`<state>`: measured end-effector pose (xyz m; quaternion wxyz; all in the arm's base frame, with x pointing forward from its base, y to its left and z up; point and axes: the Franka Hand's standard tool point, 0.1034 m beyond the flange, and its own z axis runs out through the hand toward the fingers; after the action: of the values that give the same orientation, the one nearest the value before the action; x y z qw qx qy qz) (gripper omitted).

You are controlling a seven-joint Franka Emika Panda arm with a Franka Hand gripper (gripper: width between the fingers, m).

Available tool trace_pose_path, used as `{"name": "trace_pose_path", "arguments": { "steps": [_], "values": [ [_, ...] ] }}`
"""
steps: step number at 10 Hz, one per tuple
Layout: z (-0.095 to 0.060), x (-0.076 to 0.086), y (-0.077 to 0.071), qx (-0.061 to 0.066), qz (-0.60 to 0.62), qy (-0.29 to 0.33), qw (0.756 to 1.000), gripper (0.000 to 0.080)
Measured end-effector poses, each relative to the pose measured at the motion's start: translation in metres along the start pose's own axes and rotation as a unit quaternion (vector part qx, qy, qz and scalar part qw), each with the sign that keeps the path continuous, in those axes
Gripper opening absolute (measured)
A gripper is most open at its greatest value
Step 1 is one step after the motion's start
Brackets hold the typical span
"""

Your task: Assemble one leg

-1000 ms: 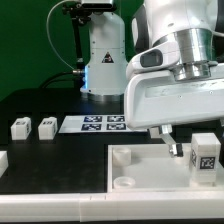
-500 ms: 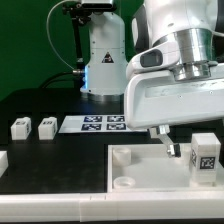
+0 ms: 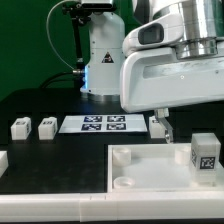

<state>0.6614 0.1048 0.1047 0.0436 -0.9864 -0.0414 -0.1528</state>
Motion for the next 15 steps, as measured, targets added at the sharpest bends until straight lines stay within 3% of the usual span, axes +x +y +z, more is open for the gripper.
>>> {"name": "trace_pose_path", "arguments": {
  "steps": [1,3,4,5,6,8,9,10,12,14,15],
  "values": [
    [0.005,-0.009,-0.001,0.003,0.009,-0.067,0.998,0.0648],
    [0.013,-0.012,-0.005,0.01,0.021,-0.185,0.983,0.0648],
    [0.023,-0.021,-0.006,0.011,0.027,-0.226,0.974,0.0648],
    [0.021,-0.037,-0.009,0.011,0.034,-0.297,0.954,0.0648],
    [0.025,-0.026,-0.01,0.01,0.039,-0.288,0.957,0.0648],
    [0.025,-0.028,-0.01,-0.001,0.075,-0.288,0.955,0.0399],
    [0.026,-0.028,-0.011,-0.019,0.137,-0.288,0.948,0.0399],
    [0.026,-0.028,-0.011,-0.033,0.183,-0.287,0.94,0.029],
    [0.026,-0.028,-0.016,-0.061,0.287,-0.249,0.923,0.029],
    [0.025,-0.036,-0.021,-0.071,0.413,-0.163,0.894,0.029],
    [0.024,-0.037,-0.021,-0.067,0.461,-0.132,0.875,0.029]
  ]
}}
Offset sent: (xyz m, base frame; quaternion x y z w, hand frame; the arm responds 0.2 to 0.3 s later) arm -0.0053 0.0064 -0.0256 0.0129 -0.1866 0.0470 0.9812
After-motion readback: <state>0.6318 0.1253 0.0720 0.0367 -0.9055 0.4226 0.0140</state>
